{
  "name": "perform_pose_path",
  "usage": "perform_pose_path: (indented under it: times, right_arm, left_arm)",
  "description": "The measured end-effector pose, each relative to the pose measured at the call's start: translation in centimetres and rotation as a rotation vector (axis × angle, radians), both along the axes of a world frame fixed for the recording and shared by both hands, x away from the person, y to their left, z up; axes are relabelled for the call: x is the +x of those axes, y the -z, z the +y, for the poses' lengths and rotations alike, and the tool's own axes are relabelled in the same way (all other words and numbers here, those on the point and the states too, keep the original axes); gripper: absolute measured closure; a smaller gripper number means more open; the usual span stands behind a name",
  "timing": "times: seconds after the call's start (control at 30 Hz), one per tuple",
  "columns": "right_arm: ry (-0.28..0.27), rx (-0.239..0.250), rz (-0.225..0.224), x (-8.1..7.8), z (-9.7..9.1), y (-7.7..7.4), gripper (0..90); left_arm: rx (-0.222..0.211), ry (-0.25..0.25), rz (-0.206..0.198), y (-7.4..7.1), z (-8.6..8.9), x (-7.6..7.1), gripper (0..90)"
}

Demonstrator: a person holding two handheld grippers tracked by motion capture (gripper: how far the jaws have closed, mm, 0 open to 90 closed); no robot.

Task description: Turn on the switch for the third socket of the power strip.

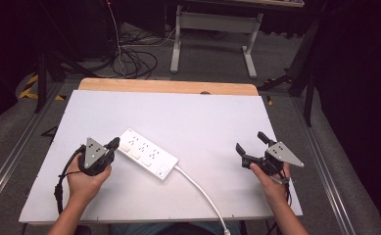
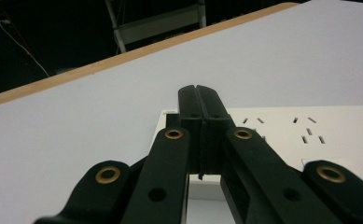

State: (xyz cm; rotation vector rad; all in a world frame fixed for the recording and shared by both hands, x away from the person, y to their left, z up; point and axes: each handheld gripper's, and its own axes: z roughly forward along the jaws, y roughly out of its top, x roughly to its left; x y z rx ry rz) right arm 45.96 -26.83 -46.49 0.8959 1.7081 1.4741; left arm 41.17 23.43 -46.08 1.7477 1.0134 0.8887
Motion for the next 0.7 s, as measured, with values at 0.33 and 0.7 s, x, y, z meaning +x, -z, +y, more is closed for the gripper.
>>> perform_pose_path:
  times: [0.33,0.7]
  right_arm:
    - [0.001,0.002,-0.001,-0.02,-0.03,-0.03,7.4]
    - [0.001,0.001,0.002,-0.01,0.0,0.0,7.3]
  left_arm:
    - [0.021,0.004,0.031,0.44,-0.21,0.33,90.0]
    - [0.021,0.005,0.06,0.61,-0.27,0.56,90.0]
